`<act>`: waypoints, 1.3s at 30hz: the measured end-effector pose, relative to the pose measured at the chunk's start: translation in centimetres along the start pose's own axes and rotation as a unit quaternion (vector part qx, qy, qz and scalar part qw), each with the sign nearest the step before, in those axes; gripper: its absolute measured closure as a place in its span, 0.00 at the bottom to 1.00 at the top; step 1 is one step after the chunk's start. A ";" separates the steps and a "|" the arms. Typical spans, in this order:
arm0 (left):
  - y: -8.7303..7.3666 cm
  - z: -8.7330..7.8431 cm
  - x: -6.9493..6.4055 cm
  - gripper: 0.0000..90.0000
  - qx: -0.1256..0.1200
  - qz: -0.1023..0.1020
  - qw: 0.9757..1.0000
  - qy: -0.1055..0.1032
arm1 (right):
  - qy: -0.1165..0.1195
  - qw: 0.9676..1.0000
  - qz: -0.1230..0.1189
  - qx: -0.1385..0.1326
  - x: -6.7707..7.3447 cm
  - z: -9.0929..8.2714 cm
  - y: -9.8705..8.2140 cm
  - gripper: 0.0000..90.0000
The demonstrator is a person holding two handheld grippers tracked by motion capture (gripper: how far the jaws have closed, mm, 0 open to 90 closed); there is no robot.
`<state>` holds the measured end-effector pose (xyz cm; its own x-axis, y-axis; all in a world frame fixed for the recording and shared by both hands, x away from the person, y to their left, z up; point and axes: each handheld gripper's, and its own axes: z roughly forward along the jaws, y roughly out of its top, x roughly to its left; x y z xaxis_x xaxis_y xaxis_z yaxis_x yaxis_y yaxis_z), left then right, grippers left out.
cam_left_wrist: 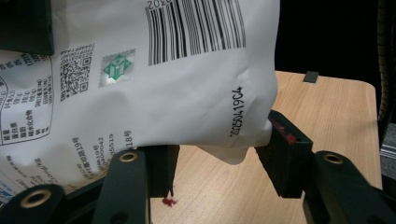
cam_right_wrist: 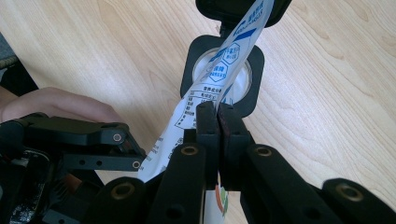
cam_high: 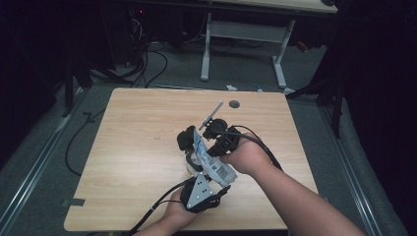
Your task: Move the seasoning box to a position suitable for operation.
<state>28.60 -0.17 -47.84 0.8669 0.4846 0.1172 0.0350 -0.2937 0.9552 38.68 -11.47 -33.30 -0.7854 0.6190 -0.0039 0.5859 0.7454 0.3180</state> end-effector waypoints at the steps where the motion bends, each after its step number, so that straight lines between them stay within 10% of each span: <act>1: 0.0 0.0 0.0 0.56 0.000 0.000 1.000 0.000 | 0.000 1.000 0.000 0.000 0.0 0.0 0.0 0.99; 39: 0.2 0.7 0.3 0.57 0.004 0.005 1.000 -0.003 | 0.002 1.000 0.010 -0.003 -0.8 0.0 -0.2 0.99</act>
<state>29.22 -0.67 -47.80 0.8705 0.4762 0.1245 0.0305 -0.3046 0.9520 39.18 -12.16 -33.36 -0.7743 0.6328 0.0058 0.6001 0.7314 0.3240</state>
